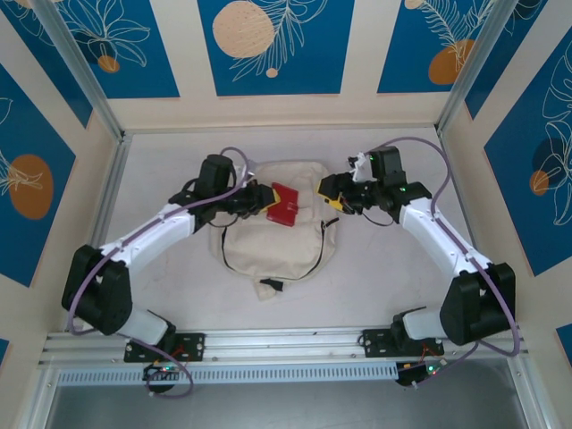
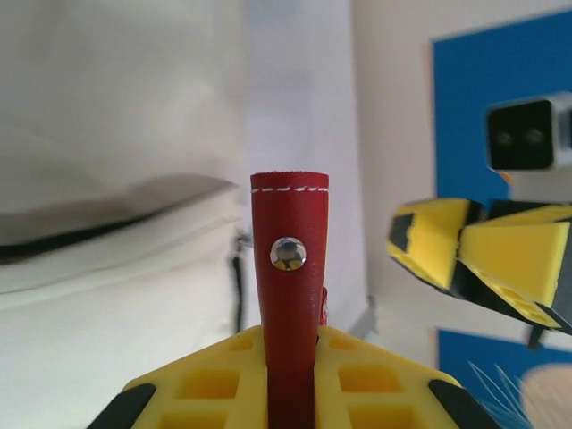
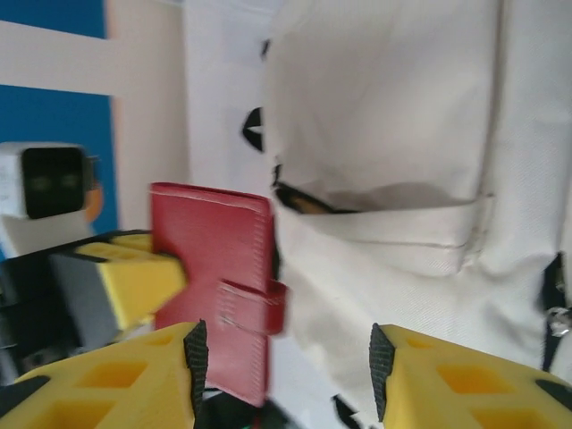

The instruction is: Pack books, pencil case, and school supplies into a backpack

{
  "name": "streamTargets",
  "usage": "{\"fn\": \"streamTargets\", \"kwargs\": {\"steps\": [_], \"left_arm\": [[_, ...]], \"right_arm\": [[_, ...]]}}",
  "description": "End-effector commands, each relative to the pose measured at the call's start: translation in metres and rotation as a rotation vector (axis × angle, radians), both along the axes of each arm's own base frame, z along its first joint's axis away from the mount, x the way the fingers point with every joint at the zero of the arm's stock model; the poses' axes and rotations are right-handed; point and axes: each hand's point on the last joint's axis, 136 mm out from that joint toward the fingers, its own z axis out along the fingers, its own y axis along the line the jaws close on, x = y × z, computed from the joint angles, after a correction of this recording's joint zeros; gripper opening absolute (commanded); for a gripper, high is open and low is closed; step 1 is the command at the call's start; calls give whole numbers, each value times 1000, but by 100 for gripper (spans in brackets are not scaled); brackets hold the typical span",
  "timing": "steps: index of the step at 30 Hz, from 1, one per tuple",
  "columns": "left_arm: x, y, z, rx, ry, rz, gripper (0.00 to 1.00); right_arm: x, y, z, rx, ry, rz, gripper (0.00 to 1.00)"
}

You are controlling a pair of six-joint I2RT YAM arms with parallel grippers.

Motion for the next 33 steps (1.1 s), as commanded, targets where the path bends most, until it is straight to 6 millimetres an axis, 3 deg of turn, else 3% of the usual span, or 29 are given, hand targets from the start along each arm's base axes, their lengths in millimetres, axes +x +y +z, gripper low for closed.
{"fn": "streamTargets", "kwargs": {"steps": [1, 6, 10, 18, 27, 30, 33], "left_arm": [[4, 61, -4, 223, -47, 151, 15], [-1, 117, -18, 351, -16, 299, 15], [-9, 141, -28, 377, 13, 363, 15], [-21, 145, -42, 353, 60, 371, 15], [-20, 141, -43, 333, 62, 356, 16], [-20, 140, -43, 325, 66, 354, 16], [-20, 138, -45, 314, 73, 350, 16]], "right_arm": [[5, -13, -38, -358, -7, 15, 53], [32, 22, -51, -603, -106, 153, 53], [49, 53, -57, -654, -125, 297, 53], [58, 97, -81, -690, -119, 497, 54], [60, 102, -119, -886, -104, 568, 57], [66, 96, -118, -921, -94, 529, 45], [73, 104, -96, -889, -131, 492, 24]]}}
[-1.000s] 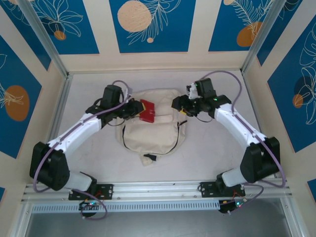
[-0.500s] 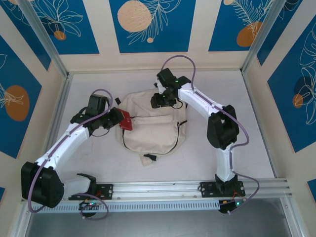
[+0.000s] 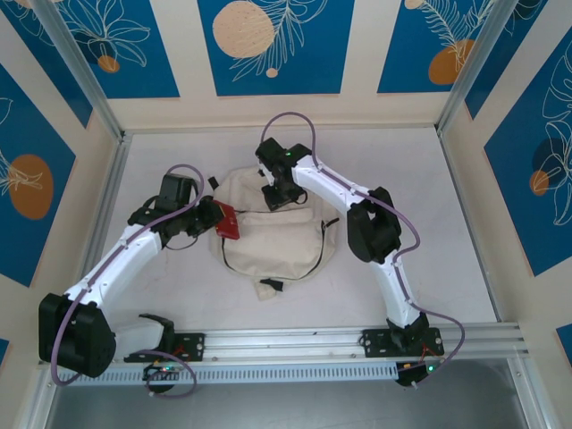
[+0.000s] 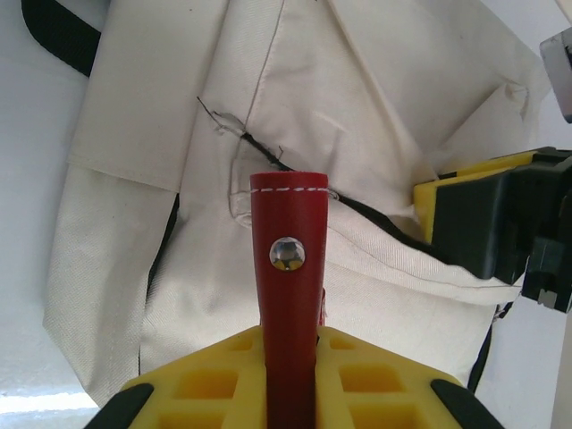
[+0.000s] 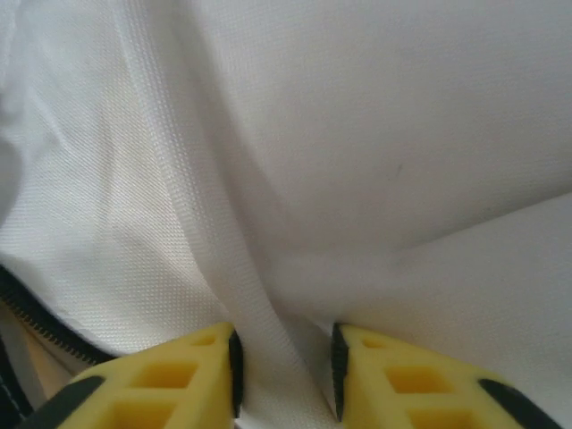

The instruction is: Pack books, pencil case, and school supplies into a backpack

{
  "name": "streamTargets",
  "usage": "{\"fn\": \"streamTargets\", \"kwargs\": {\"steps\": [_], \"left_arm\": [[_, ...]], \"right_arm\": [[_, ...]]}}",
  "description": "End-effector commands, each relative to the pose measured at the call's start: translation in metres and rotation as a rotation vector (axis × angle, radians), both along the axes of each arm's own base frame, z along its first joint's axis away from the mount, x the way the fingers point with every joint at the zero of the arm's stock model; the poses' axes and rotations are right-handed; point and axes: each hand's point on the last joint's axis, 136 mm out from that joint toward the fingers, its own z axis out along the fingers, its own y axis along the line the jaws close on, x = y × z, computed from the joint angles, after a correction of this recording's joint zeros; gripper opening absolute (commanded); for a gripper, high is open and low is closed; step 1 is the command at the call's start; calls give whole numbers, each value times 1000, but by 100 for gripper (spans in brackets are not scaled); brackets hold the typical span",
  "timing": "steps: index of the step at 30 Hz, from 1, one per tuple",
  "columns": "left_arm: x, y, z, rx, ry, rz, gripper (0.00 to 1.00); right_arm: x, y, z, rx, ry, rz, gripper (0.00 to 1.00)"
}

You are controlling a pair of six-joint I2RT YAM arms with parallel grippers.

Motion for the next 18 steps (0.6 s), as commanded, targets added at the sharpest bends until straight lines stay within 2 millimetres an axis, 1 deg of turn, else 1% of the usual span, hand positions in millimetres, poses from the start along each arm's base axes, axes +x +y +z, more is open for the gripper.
{"fn": "streamTargets", "kwargs": {"steps": [1, 3, 6, 9, 13, 18], "left_arm": [[1, -3, 4, -43, -11, -4, 16], [2, -6, 5, -65, -12, -8, 16], [2, -15, 7, -118, -19, -31, 16], [3, -30, 12, -195, -37, -82, 16], [3, -55, 21, -295, -64, -172, 15], [-1, -87, 27, -360, -84, -282, 15]], "right_arm": [[13, -3, 36, 12, -75, -37, 18], [19, 1, 55, 49, -121, -51, 10], [23, 5, 81, 103, -180, -67, 6], [20, 10, 100, 157, -196, -66, 6], [10, 19, 114, 232, -170, -47, 6], [2, 29, 126, 314, -149, -29, 6]]}}
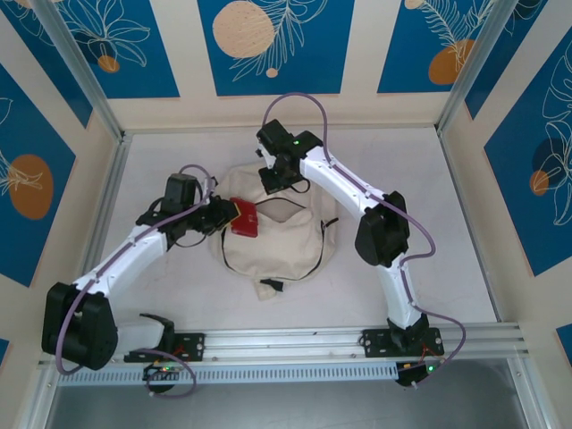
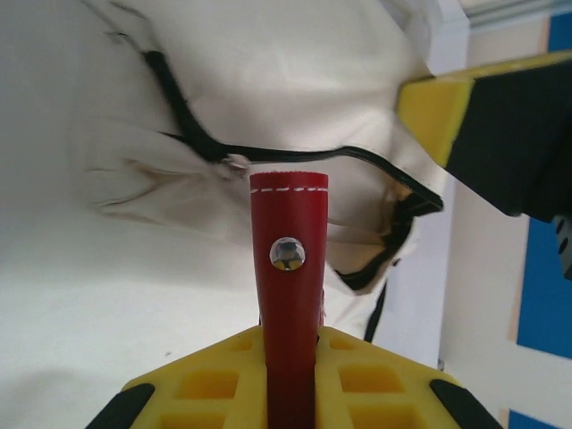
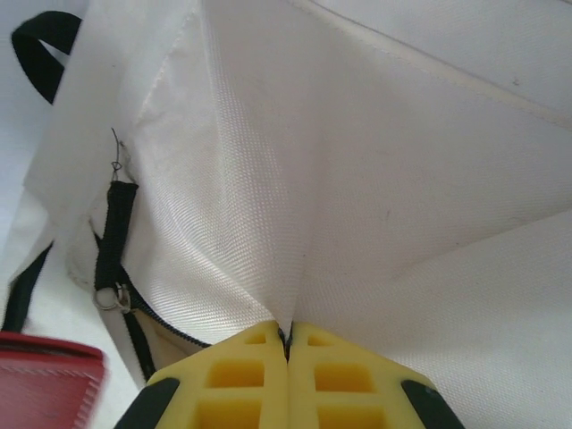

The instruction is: Pack books, pencil case, and school supplies into a backpack

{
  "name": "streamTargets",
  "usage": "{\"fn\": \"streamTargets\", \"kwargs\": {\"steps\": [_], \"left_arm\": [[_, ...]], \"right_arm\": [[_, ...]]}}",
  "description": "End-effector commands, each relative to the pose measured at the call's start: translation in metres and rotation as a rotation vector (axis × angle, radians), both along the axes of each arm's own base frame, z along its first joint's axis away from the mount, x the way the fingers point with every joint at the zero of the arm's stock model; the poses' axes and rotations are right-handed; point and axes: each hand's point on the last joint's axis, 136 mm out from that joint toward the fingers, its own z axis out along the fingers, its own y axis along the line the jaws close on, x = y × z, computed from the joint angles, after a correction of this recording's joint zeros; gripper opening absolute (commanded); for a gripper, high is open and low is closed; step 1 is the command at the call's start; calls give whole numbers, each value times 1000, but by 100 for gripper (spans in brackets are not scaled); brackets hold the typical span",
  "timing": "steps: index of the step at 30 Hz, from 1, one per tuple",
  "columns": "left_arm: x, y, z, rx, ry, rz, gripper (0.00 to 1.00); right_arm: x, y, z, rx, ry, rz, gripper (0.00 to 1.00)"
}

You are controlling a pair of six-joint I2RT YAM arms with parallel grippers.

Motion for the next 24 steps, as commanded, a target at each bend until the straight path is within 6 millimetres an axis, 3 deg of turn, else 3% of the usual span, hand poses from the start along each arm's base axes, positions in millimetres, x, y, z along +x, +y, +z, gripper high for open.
{"fn": "streamTargets", "kwargs": {"steps": [1, 12, 20, 24], "left_arm": [[-3, -33, 19, -109, -58, -112, 15], [-4, -84, -7, -121, -12, -215, 16], [27, -94, -11, -152, -10, -138, 18], [41, -89, -13, -133, -24, -60, 19]], "right_arm": [[-6, 13, 58, 167, -55, 11, 5], [-9, 16, 62, 228, -14, -5, 5], [-12, 13, 60, 260, 15, -26, 5], [-13, 10, 61, 285, 27, -45, 5]]}}
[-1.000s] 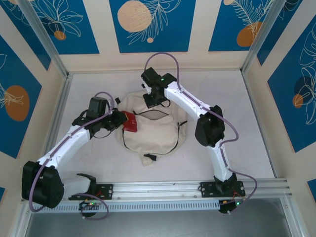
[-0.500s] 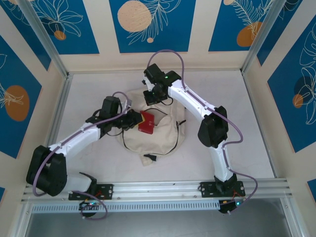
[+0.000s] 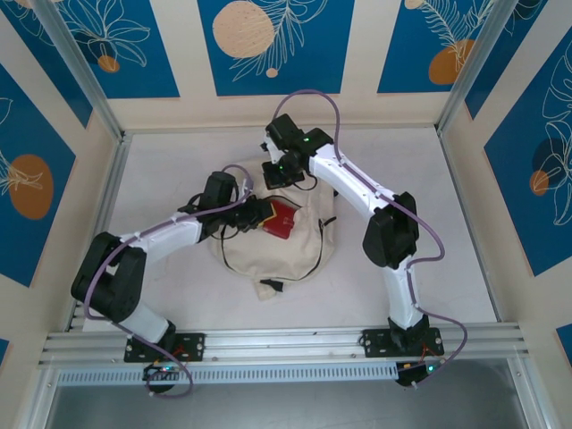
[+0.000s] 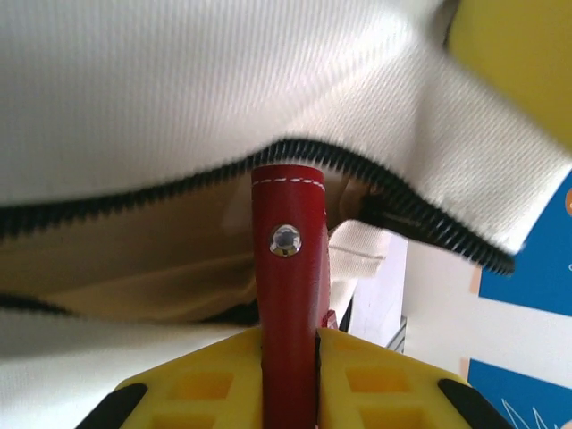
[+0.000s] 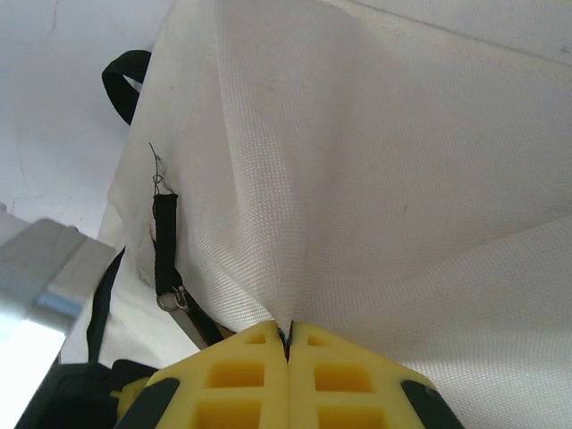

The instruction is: Pack books, pencil case, and school supplies into a backpack

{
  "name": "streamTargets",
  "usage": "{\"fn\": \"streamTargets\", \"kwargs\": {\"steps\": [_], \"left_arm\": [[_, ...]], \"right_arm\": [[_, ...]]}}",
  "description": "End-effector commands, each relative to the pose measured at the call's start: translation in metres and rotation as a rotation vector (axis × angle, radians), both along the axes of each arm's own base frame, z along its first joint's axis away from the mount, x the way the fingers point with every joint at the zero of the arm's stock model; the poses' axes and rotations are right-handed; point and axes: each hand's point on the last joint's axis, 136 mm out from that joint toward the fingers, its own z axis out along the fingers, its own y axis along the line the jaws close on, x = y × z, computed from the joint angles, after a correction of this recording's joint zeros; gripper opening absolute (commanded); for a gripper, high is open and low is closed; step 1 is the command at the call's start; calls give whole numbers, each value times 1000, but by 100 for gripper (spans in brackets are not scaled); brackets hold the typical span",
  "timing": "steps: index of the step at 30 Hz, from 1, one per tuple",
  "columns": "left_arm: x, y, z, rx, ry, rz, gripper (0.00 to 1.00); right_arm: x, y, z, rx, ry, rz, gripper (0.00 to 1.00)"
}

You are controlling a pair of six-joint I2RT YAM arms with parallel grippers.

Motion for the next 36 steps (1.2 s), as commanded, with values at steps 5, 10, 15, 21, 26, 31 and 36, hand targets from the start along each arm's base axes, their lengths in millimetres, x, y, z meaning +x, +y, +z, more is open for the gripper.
{"fn": "streamTargets", "kwargs": {"steps": [5, 10, 15, 21, 26, 31, 36], "left_arm": [[39, 10, 9, -10, -67, 210, 17], [49, 16, 9, -39, -97, 295, 15], [44, 14, 2, -19, -65, 268, 30], [21, 39, -7, 98, -37, 291, 59], [-2, 57, -11, 185, -5, 280, 69], [-24, 64, -26, 208, 63, 265, 70], [-33, 54, -21, 121, 69, 232, 58]], "right_arm": [[-7, 1, 45, 155, -24, -34, 5], [-8, -1, 43, 170, -7, -53, 5], [-7, -3, 40, 178, 5, -69, 4], [-4, -7, 37, 181, 16, -90, 4], [-3, -10, 30, 176, 31, -94, 4], [-4, -11, 28, 178, 40, -97, 4], [-5, -9, 27, 181, 45, -95, 4]]}}
